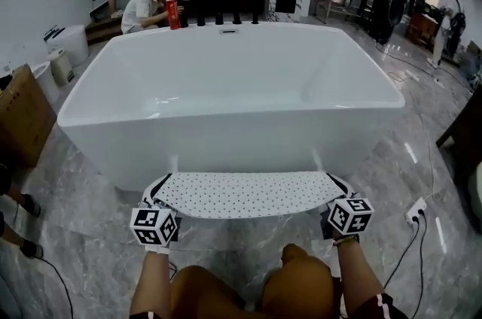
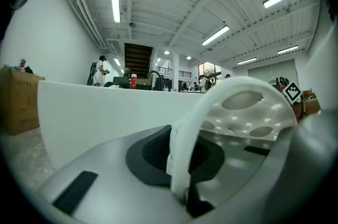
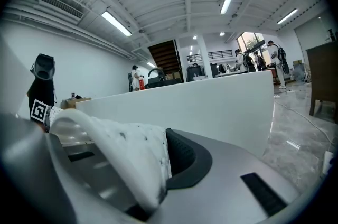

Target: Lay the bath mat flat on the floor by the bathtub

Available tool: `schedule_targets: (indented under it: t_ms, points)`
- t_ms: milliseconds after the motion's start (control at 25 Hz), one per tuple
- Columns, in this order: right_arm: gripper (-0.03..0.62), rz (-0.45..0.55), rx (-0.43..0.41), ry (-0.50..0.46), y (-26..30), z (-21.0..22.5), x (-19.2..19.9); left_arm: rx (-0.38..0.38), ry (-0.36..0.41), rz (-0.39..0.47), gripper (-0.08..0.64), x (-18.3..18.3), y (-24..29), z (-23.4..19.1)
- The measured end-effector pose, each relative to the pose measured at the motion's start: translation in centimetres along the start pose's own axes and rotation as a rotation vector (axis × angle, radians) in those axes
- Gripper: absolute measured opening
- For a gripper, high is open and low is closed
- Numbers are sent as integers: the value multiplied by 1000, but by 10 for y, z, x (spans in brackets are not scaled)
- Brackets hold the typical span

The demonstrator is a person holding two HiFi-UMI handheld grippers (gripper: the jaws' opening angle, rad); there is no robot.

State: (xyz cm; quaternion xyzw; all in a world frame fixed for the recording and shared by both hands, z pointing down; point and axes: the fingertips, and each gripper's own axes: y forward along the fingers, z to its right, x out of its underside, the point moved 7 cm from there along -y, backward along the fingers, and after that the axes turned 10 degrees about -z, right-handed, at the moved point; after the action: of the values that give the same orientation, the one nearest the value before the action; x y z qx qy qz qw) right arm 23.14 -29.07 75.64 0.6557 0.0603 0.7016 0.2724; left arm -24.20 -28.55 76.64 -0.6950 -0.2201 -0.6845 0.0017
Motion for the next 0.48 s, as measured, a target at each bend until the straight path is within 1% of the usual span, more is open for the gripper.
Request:
schedule_targets:
  t_ms: [120,240,400,480]
  points:
    - [29,-4,-3,-6,13,2,6,10,-9,-13,25,13,8,-7]
    - [29,-24,-12,-13,32,7,14,9,15,-41,25,20,24,-13]
    - [29,-77,-30,14,61,20,34,10,31,-105,25,36,51,-17]
    - [29,-108,-40,35,79,26,40,15,15,-139,25,43,64,-21]
